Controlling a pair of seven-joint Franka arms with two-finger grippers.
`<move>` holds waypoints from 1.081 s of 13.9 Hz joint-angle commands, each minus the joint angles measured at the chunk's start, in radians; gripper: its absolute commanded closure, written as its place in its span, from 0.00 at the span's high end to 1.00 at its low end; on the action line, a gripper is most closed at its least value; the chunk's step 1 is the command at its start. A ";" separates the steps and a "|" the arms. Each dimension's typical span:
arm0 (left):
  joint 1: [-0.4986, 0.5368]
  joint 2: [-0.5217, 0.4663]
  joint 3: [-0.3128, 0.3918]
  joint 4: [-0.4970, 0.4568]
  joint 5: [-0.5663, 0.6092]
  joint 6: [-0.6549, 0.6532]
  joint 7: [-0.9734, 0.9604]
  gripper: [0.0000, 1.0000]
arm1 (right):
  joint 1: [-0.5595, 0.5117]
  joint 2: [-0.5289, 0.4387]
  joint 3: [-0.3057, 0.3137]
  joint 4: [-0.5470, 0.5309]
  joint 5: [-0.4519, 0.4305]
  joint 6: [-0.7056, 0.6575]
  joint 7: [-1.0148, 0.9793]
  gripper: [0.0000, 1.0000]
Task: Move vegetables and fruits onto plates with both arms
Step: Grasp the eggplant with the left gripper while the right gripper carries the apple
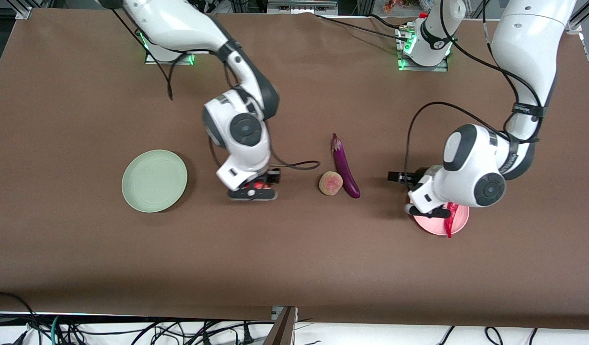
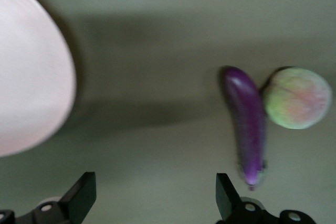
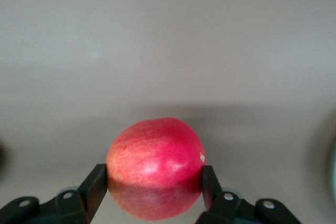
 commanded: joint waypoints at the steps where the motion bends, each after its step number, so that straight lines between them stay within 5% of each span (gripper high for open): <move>1: -0.007 -0.033 -0.063 -0.048 -0.030 0.032 -0.130 1.00 | -0.099 -0.108 -0.008 -0.136 0.016 -0.030 -0.251 0.12; 5: -0.017 -0.071 -0.131 -0.246 -0.015 0.308 -0.136 1.00 | -0.168 -0.312 -0.143 -0.547 0.018 0.172 -0.573 0.14; 7: -0.036 -0.094 -0.137 -0.337 -0.015 0.452 -0.135 0.84 | -0.173 -0.348 -0.206 -0.673 0.019 0.278 -0.661 0.14; 9: -0.073 -0.080 -0.136 -0.345 0.007 0.484 -0.135 0.63 | -0.176 -0.354 -0.214 -0.750 0.053 0.349 -0.664 0.49; 10: -0.086 -0.076 -0.134 -0.345 0.007 0.484 -0.151 0.67 | -0.176 -0.343 -0.214 -0.755 0.091 0.351 -0.669 0.63; 14: -0.089 -0.060 -0.133 -0.390 0.010 0.560 -0.164 0.70 | -0.168 -0.369 -0.203 -0.720 0.107 0.279 -0.620 0.76; 15: -0.089 -0.054 -0.133 -0.403 0.011 0.585 -0.164 0.71 | -0.164 -0.371 -0.185 -0.671 0.107 0.227 -0.577 0.92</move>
